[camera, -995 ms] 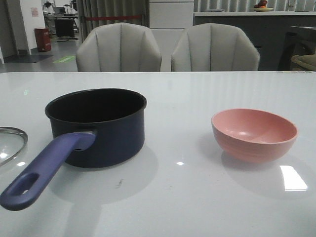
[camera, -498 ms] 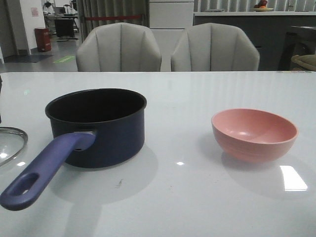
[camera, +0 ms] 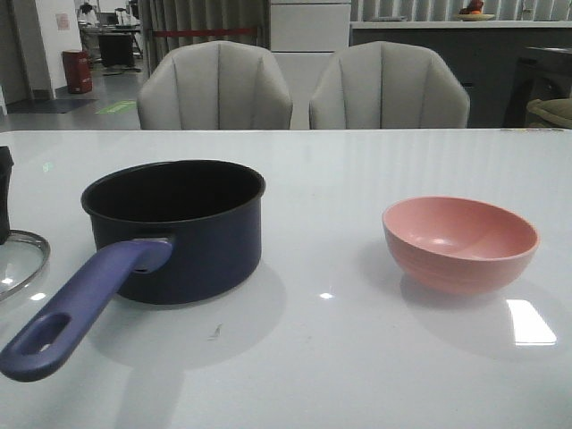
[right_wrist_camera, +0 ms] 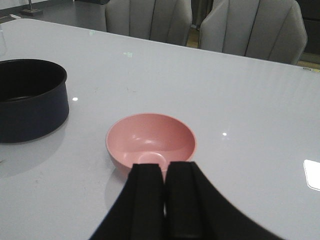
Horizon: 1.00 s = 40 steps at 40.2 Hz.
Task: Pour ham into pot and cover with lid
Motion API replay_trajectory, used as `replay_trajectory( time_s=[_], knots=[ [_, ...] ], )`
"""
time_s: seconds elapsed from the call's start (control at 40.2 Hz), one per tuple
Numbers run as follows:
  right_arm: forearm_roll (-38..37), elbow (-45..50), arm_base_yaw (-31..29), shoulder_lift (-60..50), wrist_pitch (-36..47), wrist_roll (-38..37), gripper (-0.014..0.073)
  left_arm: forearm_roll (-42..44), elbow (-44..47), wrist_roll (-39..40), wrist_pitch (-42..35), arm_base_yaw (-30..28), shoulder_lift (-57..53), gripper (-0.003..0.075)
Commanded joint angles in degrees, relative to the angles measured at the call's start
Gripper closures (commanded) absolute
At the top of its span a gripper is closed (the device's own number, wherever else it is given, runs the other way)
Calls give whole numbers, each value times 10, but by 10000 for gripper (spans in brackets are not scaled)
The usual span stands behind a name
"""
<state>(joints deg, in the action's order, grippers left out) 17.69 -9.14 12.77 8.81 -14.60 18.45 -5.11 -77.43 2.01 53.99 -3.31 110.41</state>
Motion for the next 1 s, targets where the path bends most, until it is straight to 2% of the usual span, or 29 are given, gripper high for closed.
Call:
replay_trajectory(
  time_s=[0.0,0.1,0.224,0.647,0.97],
  knots=[
    [6,-15,1,5,45,2,437,-8,-18,2,-11,-1,-29,183],
    [6,-15,1,5,45,2,437,-8,-18,2,-11,-1,-29,306],
    [6,-15,1,5,45,2,437,-8,-18,2,-16,-1,-29,370],
    [6,-15,1,5,45,2,437,-12,-27,2,-19,-1,-30,369],
    [6,-15,1,5,45,2,437,-12,-103,0,48,-1,-31,369]
  ],
)
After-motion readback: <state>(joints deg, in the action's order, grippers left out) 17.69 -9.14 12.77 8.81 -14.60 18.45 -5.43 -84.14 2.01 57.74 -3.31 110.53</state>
